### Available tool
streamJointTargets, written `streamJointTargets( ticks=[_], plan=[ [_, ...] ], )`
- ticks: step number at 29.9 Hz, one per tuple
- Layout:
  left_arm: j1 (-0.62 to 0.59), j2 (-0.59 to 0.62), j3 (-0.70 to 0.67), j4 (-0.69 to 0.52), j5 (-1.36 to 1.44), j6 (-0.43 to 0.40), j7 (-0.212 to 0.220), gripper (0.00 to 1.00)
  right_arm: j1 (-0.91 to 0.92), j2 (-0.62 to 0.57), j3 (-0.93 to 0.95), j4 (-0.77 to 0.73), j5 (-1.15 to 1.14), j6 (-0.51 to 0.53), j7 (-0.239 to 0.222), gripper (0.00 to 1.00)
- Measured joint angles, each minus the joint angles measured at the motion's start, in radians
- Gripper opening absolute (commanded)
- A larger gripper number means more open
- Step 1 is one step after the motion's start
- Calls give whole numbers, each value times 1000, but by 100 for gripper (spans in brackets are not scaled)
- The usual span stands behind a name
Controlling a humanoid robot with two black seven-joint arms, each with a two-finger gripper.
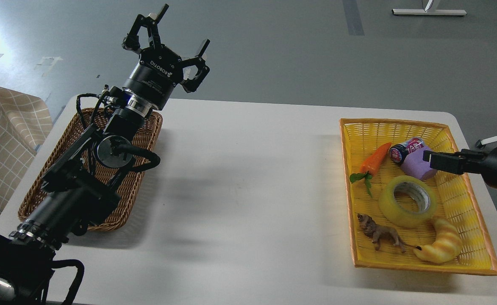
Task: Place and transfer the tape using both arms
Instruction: 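Move the right gripper down into the orange basket toward the yellow tape, then hook the right gripper through the yellow tape roll's hole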
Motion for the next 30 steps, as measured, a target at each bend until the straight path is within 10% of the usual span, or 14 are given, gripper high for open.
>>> streamJointTargets(
  ticks=[30],
  plan=[
    [3,0,-1,0,0,0,1,98,-14,143,-106,-140,-173,0,-11,83]
  ],
)
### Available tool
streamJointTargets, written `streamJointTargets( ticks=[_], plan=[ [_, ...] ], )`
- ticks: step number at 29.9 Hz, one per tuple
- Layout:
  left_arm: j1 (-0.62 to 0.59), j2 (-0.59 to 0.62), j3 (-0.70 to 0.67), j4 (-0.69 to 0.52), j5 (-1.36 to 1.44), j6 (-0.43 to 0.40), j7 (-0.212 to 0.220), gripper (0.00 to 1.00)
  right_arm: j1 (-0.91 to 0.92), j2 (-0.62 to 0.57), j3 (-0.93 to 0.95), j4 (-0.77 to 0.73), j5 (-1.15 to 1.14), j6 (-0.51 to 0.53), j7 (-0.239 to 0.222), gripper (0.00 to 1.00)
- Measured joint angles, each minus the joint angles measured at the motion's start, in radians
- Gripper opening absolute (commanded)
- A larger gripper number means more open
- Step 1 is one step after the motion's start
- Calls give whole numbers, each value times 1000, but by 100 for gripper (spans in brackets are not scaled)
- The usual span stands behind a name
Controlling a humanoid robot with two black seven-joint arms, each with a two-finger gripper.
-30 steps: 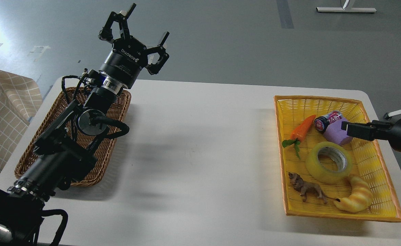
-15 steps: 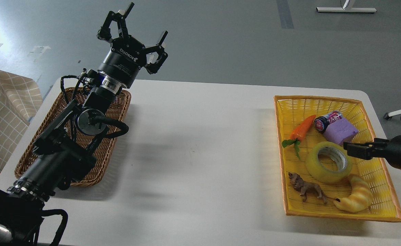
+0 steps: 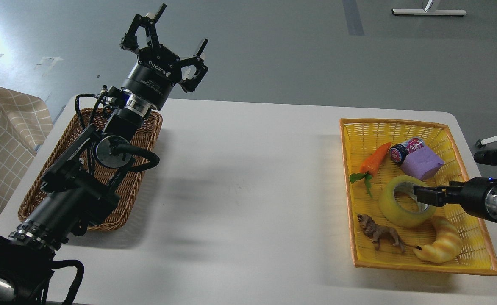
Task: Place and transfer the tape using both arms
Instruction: 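Hook the right gripper through the yellow tape roll's hole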
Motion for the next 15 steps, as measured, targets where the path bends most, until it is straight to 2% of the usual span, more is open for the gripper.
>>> streamJointTargets(
  ticks=[6,7,15],
  plan=[
    [0,0,0,0,0,0,0,98,4,8,-19,-8,0,0,0,77],
    [0,0,0,0,0,0,0,98,4,11,-22,-13,0,0,0,74],
    [0,-1,-2,0,0,0,0,98,9,36,-29,-35,0,0,0,72]
  ],
)
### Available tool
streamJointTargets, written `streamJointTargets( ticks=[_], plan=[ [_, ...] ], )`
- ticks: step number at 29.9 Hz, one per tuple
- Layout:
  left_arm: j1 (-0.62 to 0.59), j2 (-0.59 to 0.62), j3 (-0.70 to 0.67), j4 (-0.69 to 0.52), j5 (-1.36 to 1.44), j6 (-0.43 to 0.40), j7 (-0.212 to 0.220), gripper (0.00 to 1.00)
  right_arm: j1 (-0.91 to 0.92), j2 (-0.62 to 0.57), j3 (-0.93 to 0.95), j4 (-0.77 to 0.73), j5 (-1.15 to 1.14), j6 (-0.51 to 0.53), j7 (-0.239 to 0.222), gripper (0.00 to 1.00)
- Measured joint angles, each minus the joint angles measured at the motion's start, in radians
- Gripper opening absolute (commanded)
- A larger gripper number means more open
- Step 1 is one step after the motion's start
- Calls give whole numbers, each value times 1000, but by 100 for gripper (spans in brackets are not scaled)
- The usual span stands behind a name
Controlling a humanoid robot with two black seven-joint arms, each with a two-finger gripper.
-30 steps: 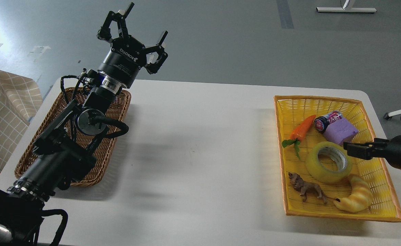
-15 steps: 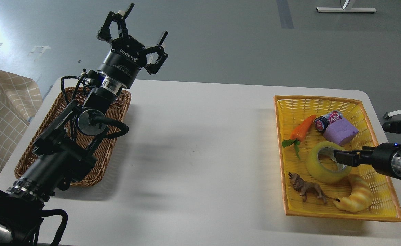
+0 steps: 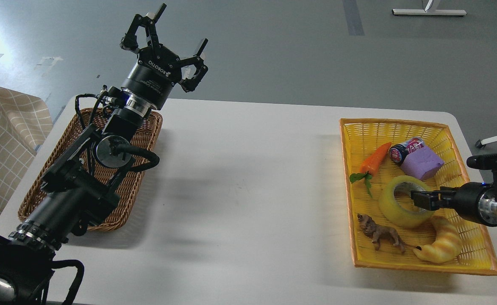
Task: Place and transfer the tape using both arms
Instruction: 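Hook the right gripper through the yellow tape roll's hole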
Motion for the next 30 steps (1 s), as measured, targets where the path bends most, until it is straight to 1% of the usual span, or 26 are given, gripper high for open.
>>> streamJointTargets(
  ticks=[3,8,10,12,16,19,24,26,27,28,30],
  plan=[
    [0,0,-1,0,0,0,0,98,0,9,-1,-5,0,0,0,72],
    [0,1,-1,0,0,0,0,98,0,16,-2,-8,0,0,0,66],
    [0,1,-1,0,0,0,0,98,0,17,-2,-8,0,0,0,66],
    [0,1,-1,0,0,0,-1,98,0,17,-3,-9,0,0,0,58],
    [0,1,-1,1,0,0,-1,98,0,17,-3,-24,1,0,-1,58],
    [0,1,-1,2,0,0,-1,98,0,17,-3,-34,2,0,-3,54],
    [0,1,-1,2,0,0,0,98,6,17,-23,-37,2,0,-7,40],
    [0,1,-1,2,0,0,0,98,11,16,-32,-38,3,0,-8,27],
    [0,1,-1,2,0,0,0,98,13,16,-34,-38,3,0,-8,23],
    [0,1,-1,2,0,0,0,98,14,16,-36,-38,4,0,-8,16],
    [0,2,-1,2,0,0,0,98,17,17,-37,-38,5,0,-8,8]
  ],
)
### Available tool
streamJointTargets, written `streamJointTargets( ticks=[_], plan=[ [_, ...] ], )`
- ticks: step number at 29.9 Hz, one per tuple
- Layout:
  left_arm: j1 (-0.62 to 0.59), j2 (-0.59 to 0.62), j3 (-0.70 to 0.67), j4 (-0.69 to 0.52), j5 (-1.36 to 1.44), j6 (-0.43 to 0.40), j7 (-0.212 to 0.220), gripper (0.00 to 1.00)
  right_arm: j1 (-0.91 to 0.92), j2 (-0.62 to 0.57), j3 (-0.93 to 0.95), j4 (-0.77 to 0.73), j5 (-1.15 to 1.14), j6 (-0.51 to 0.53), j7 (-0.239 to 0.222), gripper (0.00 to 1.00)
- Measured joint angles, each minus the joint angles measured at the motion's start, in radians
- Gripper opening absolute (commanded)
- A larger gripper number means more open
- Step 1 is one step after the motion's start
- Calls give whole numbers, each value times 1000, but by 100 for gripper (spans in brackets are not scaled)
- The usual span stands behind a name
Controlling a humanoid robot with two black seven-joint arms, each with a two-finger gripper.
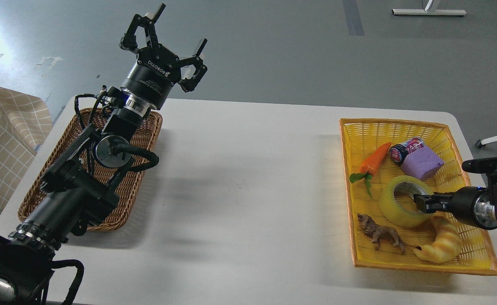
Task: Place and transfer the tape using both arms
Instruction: 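Hook the right gripper through the yellow tape roll's hole, then lift the yellow tape out and carry it toward the table center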
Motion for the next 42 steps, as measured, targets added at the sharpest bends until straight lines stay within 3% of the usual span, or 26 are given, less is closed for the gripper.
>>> streamJointTargets(
  ticks=[1,11,19,25,36,42],
  plan=[
    [0,0,-1,0,0,0,0,98,1,3,0,0,0,0,0,0],
    [0,0,-3,6,0,0,0,98,87,1,5,24,17,0,3,0],
    [3,-2,-1,7,0,0,0,98,208,-108,11,136,153,0,8,0],
    [5,-2,-1,8,0,0,0,98,297,-119,11,175,185,0,8,0],
    [5,-3,-1,8,0,0,0,98,505,127,-97,131,183,0,7,0],
    [5,-5,-1,7,0,0,0,98,621,311,-227,-15,184,0,2,0]
  ],
)
